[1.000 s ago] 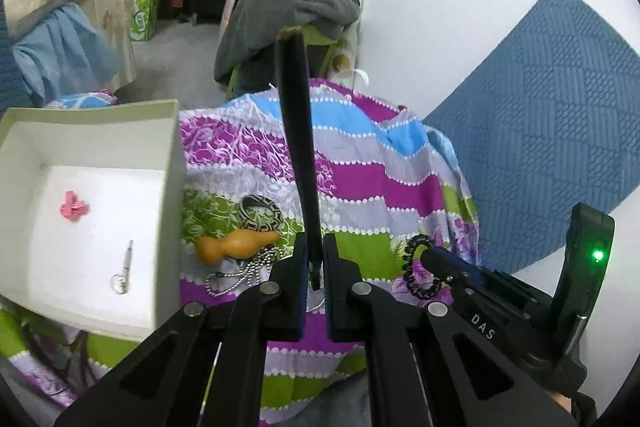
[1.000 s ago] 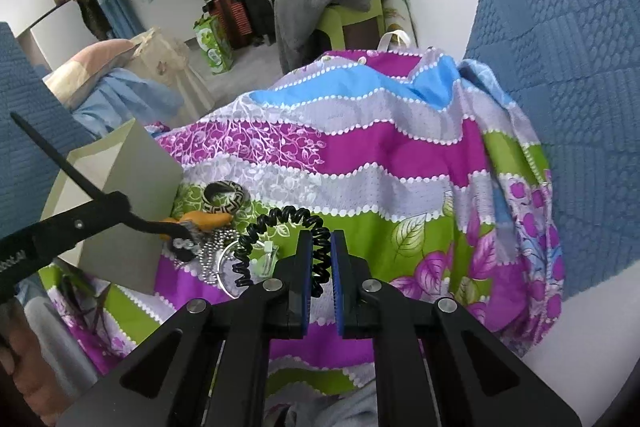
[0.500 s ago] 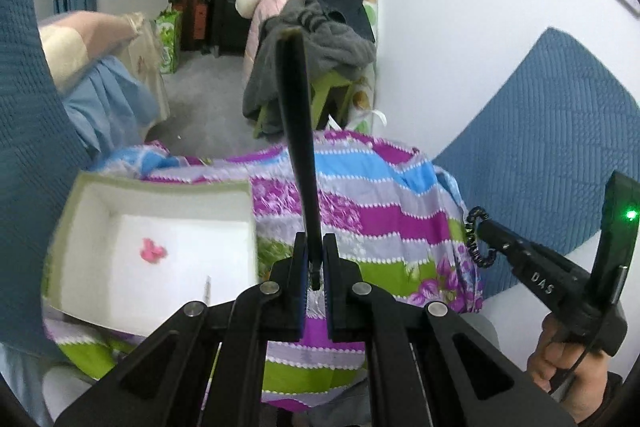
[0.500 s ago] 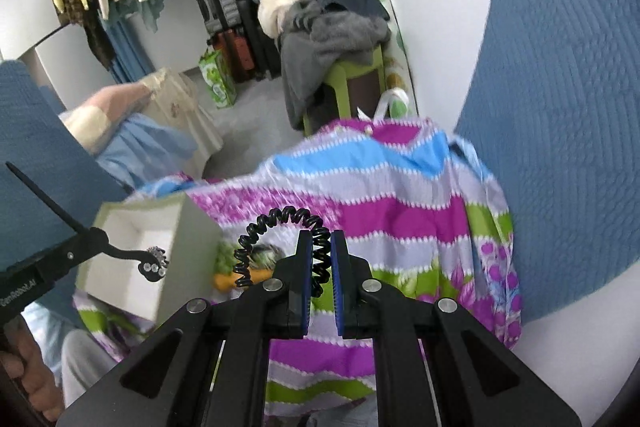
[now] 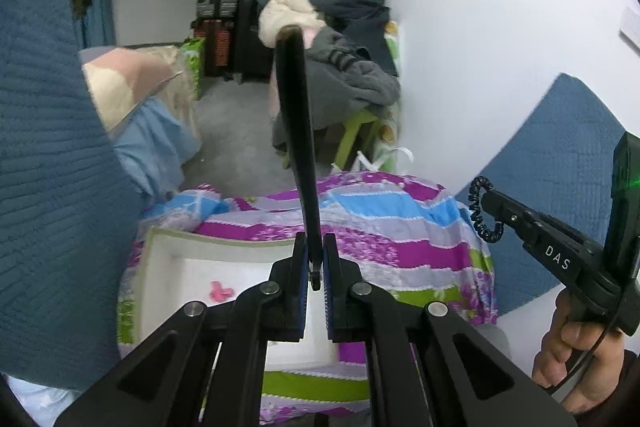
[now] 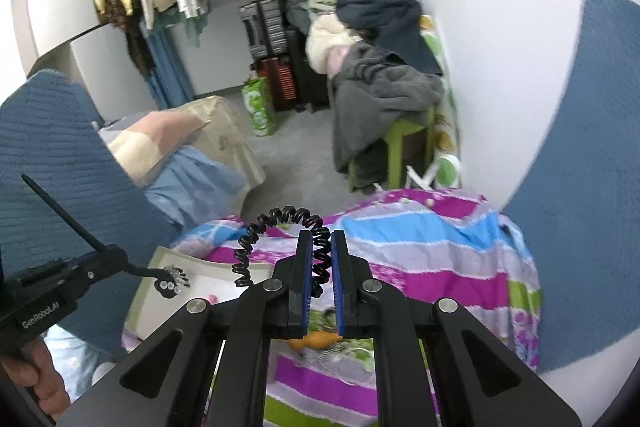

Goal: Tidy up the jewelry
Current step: 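Carry the black stick into the box and open the left tool while the right releases the coil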

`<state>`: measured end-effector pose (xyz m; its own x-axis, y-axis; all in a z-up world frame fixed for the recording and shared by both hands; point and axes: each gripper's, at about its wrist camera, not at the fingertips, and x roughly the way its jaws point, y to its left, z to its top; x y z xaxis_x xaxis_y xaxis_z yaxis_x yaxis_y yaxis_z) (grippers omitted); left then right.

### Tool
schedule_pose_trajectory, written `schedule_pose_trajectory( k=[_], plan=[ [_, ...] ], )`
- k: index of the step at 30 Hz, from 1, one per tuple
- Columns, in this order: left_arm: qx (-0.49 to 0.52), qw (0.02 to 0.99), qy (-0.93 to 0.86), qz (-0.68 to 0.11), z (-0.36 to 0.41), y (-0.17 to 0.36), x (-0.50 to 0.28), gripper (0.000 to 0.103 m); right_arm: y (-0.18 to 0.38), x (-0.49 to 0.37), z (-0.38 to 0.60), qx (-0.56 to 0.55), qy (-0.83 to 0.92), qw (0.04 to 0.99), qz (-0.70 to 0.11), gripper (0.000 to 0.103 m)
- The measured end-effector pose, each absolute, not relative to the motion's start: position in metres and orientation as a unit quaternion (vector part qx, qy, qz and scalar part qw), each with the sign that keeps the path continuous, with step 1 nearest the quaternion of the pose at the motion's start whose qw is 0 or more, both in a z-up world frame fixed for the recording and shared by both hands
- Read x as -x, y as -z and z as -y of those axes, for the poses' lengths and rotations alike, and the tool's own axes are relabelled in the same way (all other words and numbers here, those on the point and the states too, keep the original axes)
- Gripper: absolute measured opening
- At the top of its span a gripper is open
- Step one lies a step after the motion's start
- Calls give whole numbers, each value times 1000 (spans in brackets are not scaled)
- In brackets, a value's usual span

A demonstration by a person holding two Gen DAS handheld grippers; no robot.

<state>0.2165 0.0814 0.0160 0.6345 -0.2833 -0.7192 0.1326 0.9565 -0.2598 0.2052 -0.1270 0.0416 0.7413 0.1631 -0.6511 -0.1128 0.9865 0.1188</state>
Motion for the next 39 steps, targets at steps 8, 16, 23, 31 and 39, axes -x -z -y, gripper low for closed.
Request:
schedule_pose_trajectory(
  k=[8, 16, 23, 31, 39],
  plan=[
    [102, 885, 86, -445, -137, 23, -220, 5, -3, -220, 69, -15, -109, 915, -389, 7],
    [105, 864, 65, -487, -174, 78, -226, 5, 54, -226, 19, 17, -136, 886, -443, 7],
    [95, 846, 63, -521, -178, 118, -227, 5, 93, -219, -4, 40, -138, 871, -469, 7],
    [98, 832, 71, -542, -178, 138, -228, 5, 116, -219, -2, 42, -135, 855, -498, 9],
    [101, 843, 74, -524, -184, 116, -224, 8, 99, -220, 1, 39, -148, 862, -483, 15]
  ],
)
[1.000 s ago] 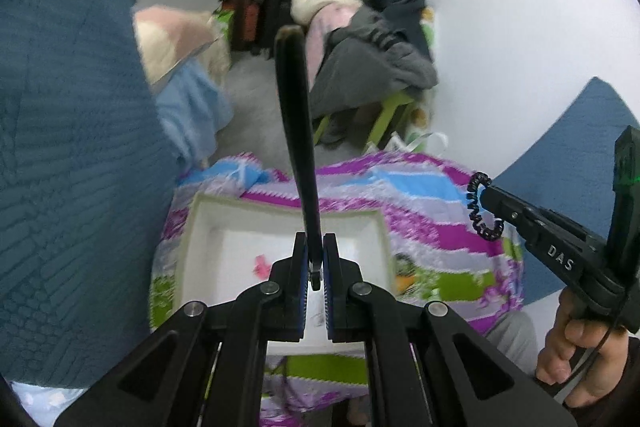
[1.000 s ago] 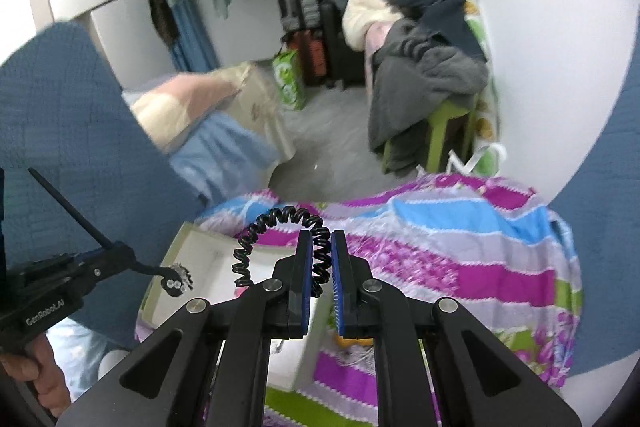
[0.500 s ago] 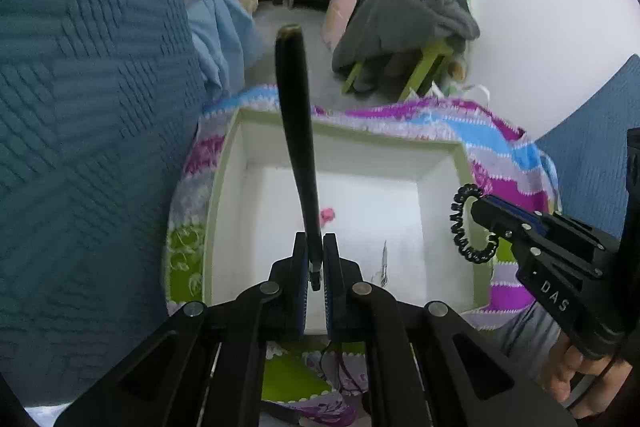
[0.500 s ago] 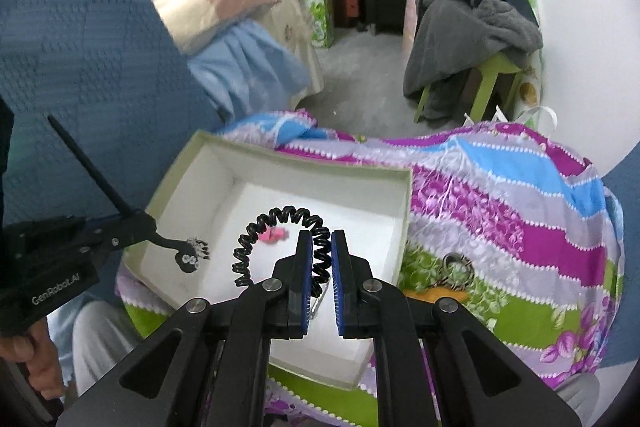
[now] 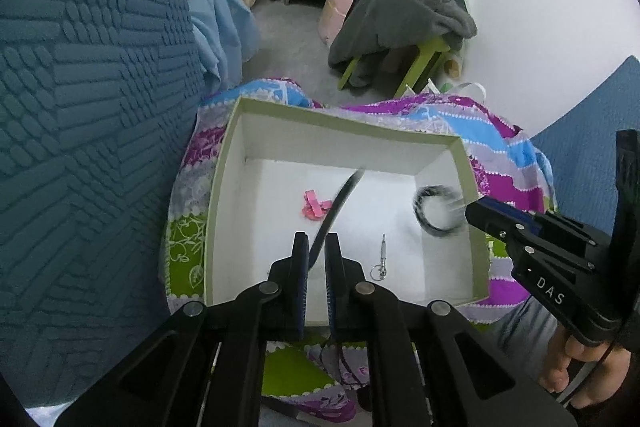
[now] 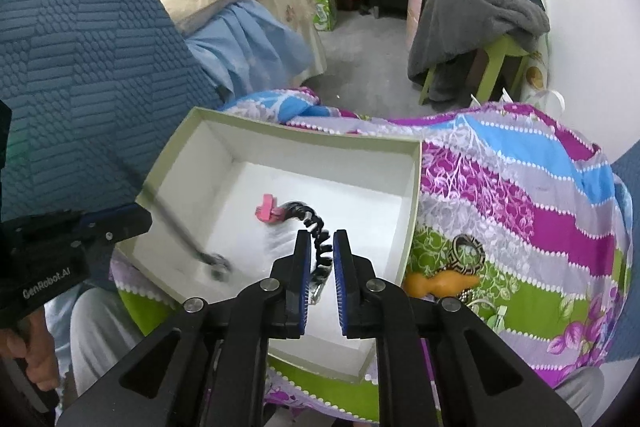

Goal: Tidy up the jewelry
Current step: 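Carry the black stick into the box and open the left tool while the right releases the coil, then withdraw both open tools from the box toward the remaining jewelry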

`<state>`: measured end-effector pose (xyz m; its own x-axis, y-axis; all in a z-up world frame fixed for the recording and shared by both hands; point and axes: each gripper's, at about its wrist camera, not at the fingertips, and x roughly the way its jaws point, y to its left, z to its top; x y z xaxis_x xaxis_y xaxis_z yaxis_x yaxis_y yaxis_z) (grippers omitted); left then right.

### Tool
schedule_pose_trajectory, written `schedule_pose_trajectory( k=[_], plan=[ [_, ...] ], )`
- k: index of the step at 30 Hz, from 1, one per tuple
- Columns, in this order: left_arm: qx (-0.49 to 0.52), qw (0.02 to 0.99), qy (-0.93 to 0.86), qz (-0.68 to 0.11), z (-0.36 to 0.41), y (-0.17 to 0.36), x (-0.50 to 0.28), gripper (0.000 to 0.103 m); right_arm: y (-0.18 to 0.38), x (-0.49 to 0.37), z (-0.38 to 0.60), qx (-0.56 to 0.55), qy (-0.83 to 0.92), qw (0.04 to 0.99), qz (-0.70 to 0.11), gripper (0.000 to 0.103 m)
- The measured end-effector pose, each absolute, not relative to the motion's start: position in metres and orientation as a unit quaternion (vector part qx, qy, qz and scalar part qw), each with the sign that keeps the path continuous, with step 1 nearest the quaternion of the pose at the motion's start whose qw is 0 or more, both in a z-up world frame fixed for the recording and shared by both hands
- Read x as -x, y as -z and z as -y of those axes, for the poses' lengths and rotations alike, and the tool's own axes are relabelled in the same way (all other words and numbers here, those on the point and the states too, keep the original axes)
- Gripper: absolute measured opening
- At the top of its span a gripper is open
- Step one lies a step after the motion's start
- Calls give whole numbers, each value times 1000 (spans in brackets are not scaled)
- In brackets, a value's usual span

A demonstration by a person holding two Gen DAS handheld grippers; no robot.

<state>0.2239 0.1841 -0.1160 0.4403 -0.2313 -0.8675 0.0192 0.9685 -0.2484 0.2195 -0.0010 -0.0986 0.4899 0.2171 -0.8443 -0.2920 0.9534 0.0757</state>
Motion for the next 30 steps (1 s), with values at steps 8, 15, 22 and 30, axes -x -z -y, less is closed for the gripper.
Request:
schedule_pose_trajectory(
  k=[8, 15, 22, 30],
  plan=[
    [105, 874, 51, -472, -182, 72, -207, 60, 51, -208, 9, 36, -167, 883, -437, 25],
    [95, 900, 32, -425, -174, 17, -184, 61, 3, -187, 23, 39, -181, 905, -382, 30],
    [98, 920, 33, -378, -152, -26, -154, 69, -32, -160, 48, 38, -181, 924, -336, 32],
    [97, 925, 36, -367, -115, -41, -136, 69, -41, -134, 91, 33, -162, 935, -313, 32]
  ],
)
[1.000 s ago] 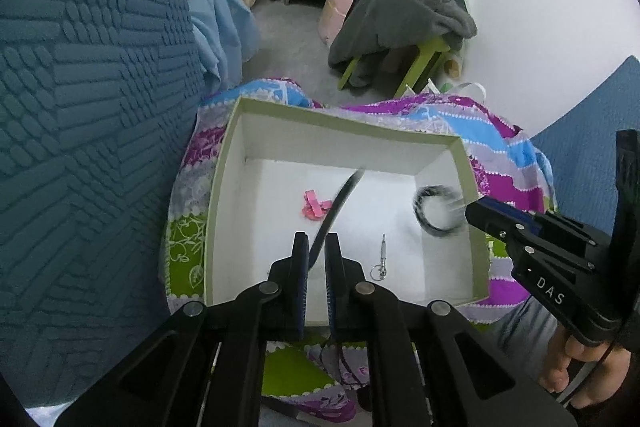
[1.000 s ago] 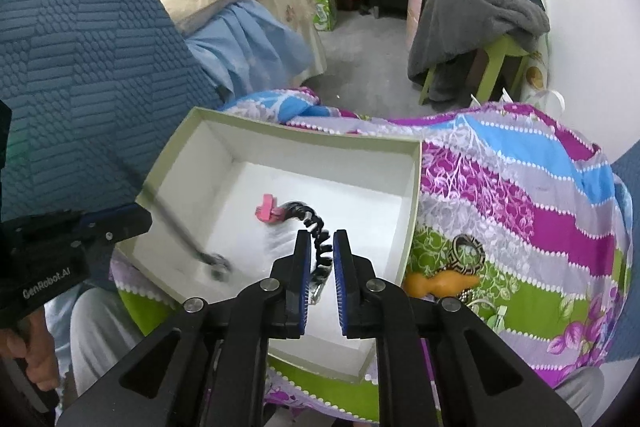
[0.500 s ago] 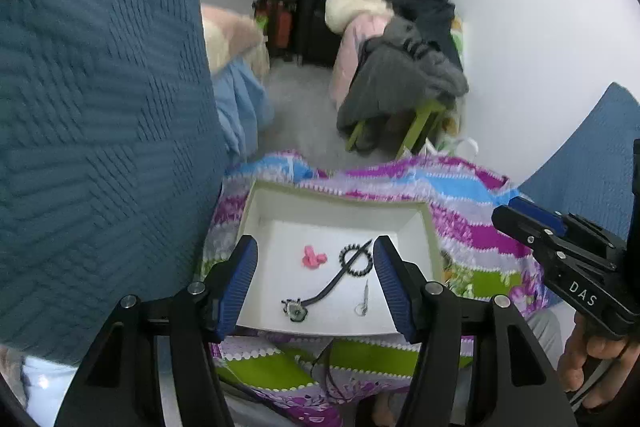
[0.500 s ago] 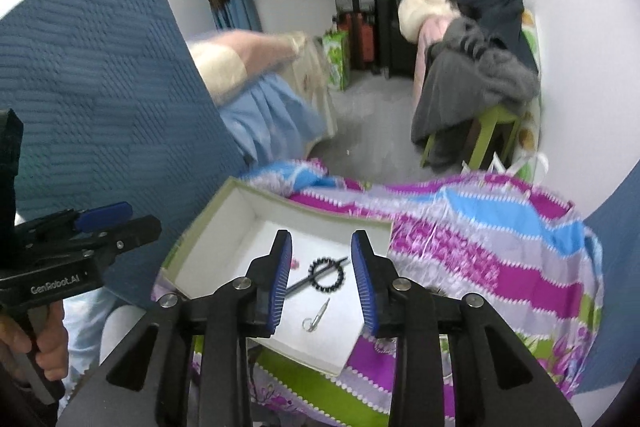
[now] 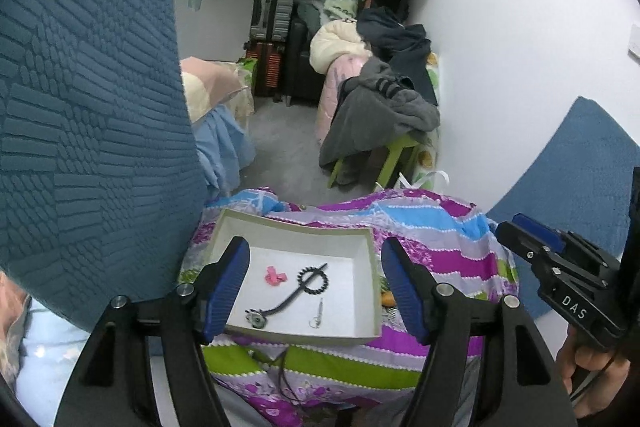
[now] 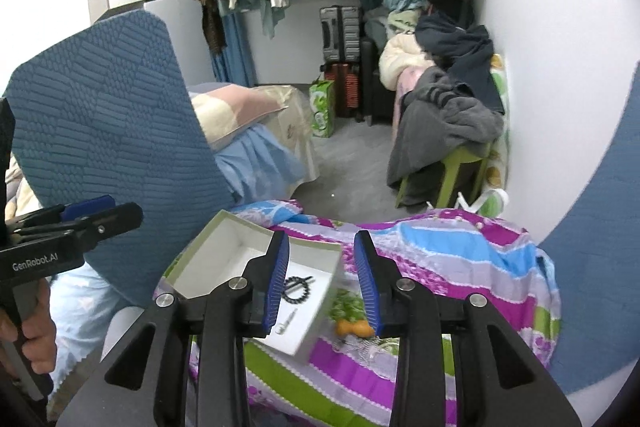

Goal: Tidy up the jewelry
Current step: 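Withdraw both open tools from the box toward the remaining jewelry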

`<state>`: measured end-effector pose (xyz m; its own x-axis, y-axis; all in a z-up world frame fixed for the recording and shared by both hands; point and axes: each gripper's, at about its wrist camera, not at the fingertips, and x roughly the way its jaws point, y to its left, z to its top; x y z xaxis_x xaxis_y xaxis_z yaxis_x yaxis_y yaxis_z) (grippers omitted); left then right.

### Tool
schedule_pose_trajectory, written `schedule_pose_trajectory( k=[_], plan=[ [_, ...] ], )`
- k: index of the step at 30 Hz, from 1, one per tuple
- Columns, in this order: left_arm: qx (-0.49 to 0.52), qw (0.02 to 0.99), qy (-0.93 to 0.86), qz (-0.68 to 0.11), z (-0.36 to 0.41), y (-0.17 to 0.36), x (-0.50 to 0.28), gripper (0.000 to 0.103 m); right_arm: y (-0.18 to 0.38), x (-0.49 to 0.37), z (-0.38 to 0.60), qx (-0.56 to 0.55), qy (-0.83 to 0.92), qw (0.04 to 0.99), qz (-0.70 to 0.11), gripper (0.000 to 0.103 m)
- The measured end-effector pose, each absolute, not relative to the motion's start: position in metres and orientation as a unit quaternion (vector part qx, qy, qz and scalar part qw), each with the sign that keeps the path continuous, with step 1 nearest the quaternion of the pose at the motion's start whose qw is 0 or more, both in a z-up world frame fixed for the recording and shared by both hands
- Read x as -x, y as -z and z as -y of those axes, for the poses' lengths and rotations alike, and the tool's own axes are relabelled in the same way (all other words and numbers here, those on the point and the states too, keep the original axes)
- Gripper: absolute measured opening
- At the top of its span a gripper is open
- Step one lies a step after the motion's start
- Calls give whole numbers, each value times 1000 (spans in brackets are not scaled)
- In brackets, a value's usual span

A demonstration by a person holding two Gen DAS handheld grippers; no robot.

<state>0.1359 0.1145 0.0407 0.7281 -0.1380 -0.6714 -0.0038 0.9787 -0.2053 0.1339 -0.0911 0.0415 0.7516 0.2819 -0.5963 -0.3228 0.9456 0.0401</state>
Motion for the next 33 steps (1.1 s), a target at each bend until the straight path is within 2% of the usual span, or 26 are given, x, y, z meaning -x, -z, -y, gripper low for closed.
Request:
schedule_pose_trajectory(
  k=[6, 17, 19, 22, 24, 28, 30, 33],
  plan=[
    [103, 923, 65, -365, -79, -36, -123, 69, -33, -115, 128, 21, -141, 940, -309, 32],
    [126, 899, 131, -398, -21, 16, -115, 66, 23, -86, 190, -3, -98, 937, -336, 32],
    [123, 891, 142, -413, -8, 32, -117, 60, 38, -86, 197, -5, -94, 934, -345, 32],
    [120, 882, 148, -431, 6, 55, -118, 56, 59, -88, 202, -7, -95, 930, -356, 31],
    [122, 872, 154, -448, 16, 73, -122, 48, 74, -91, 207, -11, -96, 926, -365, 31],
    [128, 854, 172, -475, 33, 109, -130, 47, 110, -105, 214, -26, -105, 916, -386, 31],
    [125, 847, 177, -486, 41, 122, -135, 38, 126, -115, 216, -33, -108, 909, -401, 31],
    [127, 835, 180, -504, 51, 145, -145, 37, 149, -129, 219, -37, -121, 901, -416, 31]
  ],
)
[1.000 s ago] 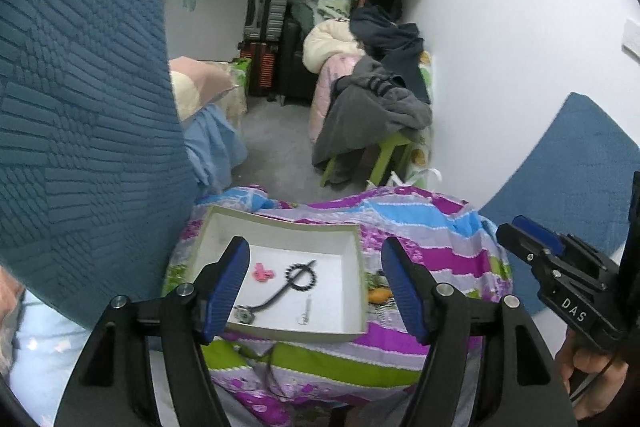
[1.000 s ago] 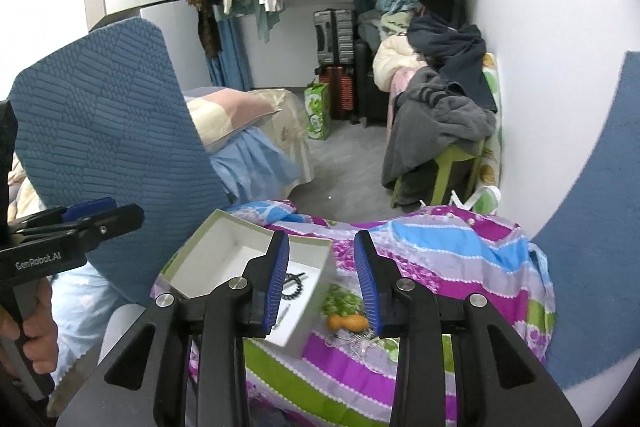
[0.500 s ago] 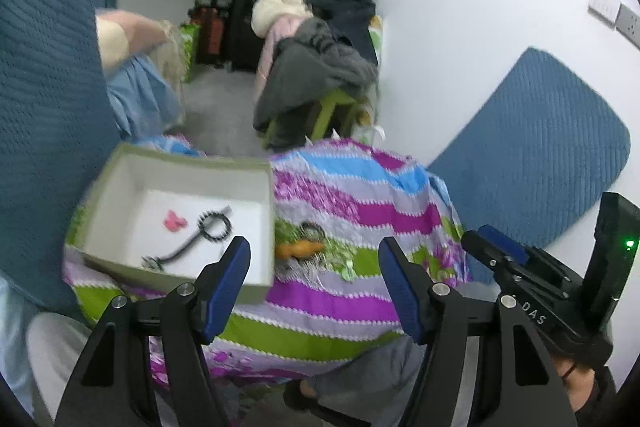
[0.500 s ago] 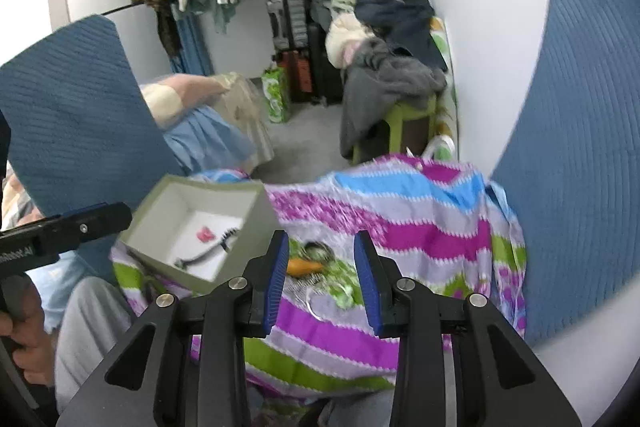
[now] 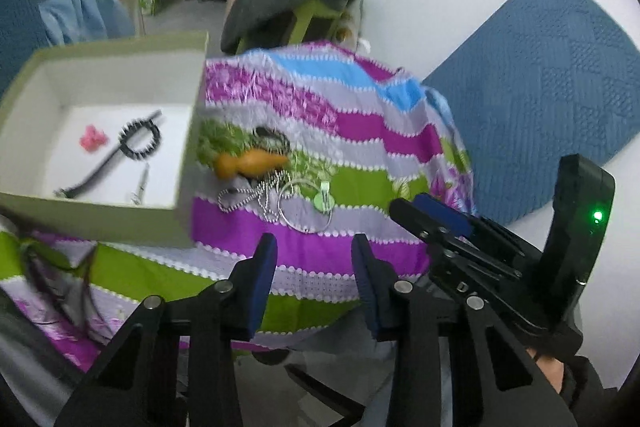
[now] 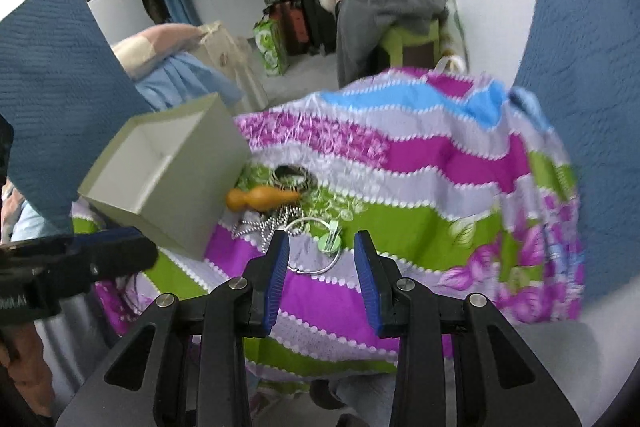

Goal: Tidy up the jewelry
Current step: 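Withdraw both open tools from the box toward the remaining jewelry, then close the left tool on the silver hoop while the right grasps the green hair tie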

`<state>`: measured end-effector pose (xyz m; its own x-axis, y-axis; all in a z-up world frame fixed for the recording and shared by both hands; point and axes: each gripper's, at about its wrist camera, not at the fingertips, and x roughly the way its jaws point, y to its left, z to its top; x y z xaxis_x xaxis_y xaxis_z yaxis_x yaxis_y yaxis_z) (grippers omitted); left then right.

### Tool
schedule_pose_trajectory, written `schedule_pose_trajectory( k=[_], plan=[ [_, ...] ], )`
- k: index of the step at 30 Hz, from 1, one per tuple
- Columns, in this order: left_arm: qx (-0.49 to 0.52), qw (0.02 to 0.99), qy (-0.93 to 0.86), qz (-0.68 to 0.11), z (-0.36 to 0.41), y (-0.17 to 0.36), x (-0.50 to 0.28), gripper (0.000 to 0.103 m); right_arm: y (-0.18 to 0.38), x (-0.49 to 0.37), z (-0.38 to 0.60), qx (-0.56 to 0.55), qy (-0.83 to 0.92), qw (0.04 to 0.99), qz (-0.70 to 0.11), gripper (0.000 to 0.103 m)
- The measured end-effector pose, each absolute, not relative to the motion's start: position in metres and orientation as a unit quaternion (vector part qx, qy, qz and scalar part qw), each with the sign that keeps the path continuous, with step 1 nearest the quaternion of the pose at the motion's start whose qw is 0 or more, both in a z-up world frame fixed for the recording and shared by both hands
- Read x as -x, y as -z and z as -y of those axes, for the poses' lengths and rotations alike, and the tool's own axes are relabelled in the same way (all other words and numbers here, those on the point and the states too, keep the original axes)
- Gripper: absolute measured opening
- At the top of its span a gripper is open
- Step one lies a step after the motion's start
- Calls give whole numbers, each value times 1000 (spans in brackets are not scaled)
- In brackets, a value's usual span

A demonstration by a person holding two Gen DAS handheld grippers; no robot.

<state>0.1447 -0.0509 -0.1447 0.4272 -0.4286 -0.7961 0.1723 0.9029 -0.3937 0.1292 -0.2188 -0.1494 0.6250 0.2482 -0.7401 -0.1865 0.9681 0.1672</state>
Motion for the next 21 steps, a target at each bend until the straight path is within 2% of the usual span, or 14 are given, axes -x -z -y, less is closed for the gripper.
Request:
schedule_pose_trajectory(
  k=[3, 13, 18, 21],
  plan=[
    [130, 824, 181, -521, 60, 168, -156, 29, 166, -141, 220, -40, -129, 894, -428, 31],
    [145, 815, 138, -544, 69, 224, -186, 29, 213, -180, 226, -52, -159, 868, -468, 31],
    [141, 820, 129, -540, 73, 236, -194, 29, 222, -189, 219, -34, -174, 866, -467, 31],
    [143, 818, 129, -542, 74, 241, -197, 29, 227, -192, 215, -21, -178, 865, -469, 27]
  ],
)
